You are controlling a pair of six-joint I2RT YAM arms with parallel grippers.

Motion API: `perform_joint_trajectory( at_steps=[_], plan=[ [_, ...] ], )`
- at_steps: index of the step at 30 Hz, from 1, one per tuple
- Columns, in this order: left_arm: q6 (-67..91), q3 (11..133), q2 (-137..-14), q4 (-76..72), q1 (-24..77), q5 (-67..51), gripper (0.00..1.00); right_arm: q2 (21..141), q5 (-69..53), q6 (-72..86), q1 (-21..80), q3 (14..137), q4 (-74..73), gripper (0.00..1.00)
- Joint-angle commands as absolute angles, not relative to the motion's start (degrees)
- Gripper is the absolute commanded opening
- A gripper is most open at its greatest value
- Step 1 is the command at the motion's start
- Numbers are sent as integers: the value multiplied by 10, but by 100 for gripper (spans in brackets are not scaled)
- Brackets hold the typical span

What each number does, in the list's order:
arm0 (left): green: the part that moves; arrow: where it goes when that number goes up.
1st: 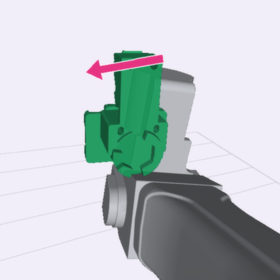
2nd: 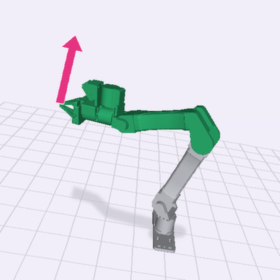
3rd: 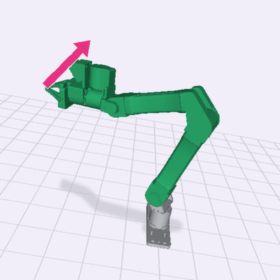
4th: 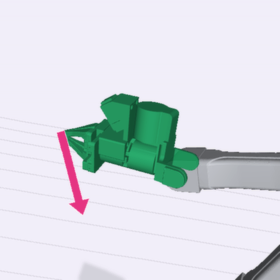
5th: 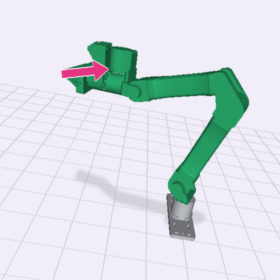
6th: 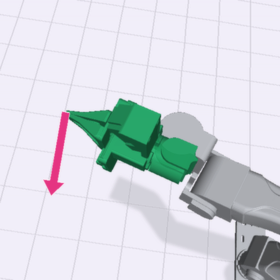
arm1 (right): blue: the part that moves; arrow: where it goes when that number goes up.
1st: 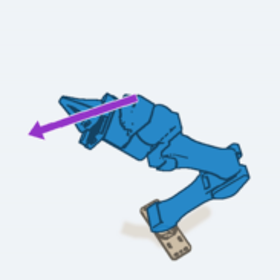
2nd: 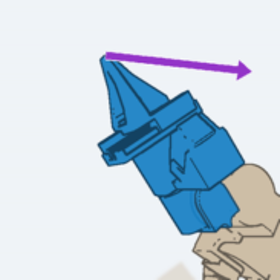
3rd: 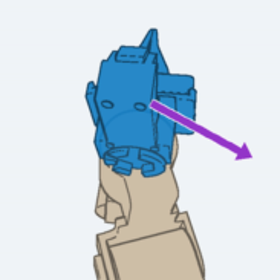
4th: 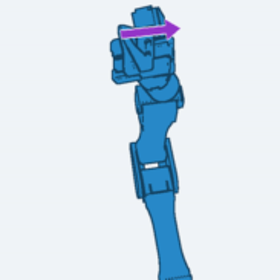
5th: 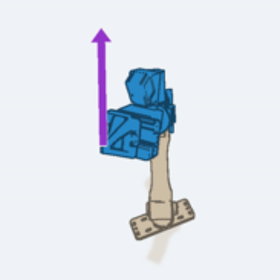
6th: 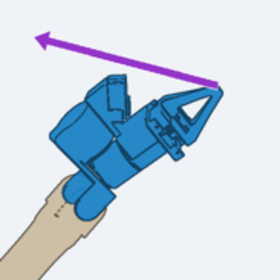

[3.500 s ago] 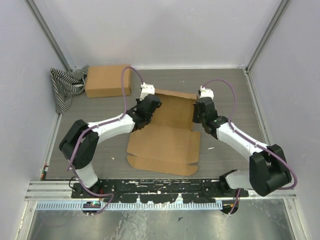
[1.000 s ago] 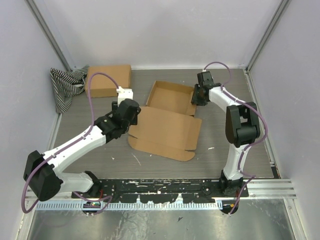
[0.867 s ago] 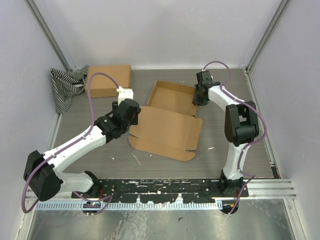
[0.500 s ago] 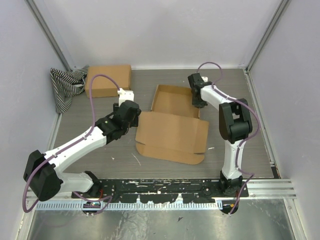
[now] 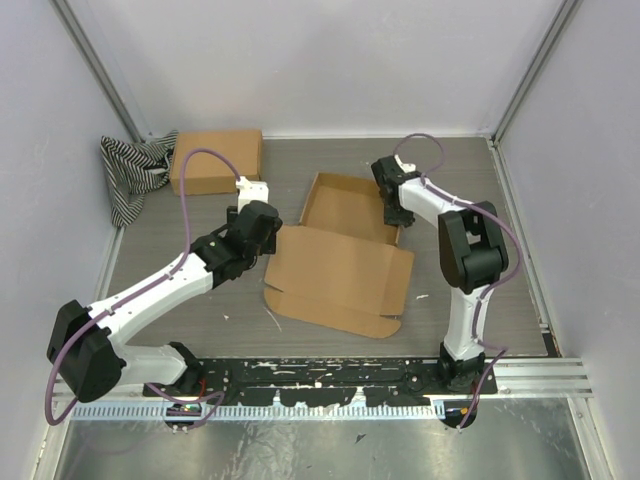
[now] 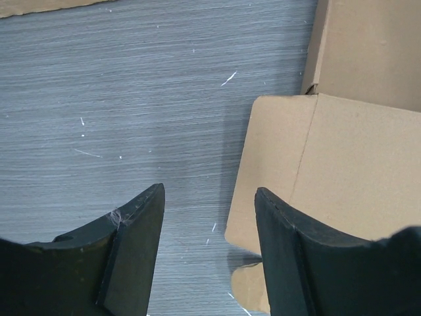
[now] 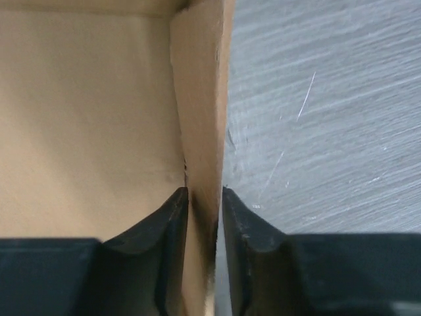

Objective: Fold the paper box

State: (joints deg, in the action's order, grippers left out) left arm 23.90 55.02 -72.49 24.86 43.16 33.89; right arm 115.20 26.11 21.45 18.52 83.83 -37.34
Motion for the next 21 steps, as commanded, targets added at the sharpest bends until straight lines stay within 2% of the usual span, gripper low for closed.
perform_joint_trajectory(
  at_steps=[1,4,9,14,21],
  plan=[
    [236,564,-713,259,429,340,64,1067,180,234,183,808,-367,40],
    [240,565,-710,266,429,340,64,1023,172,219,182,830,-379,45],
    [243,562,-699,272,429,338,64,1006,176,161,175,913,-404,46],
    [248,568,-706,278,429,322,64,1056,159,86,170,988,-372,50],
    [243,576,-719,281,428,282,64,1141,23,-5,170,1031,-270,54]
  ],
)
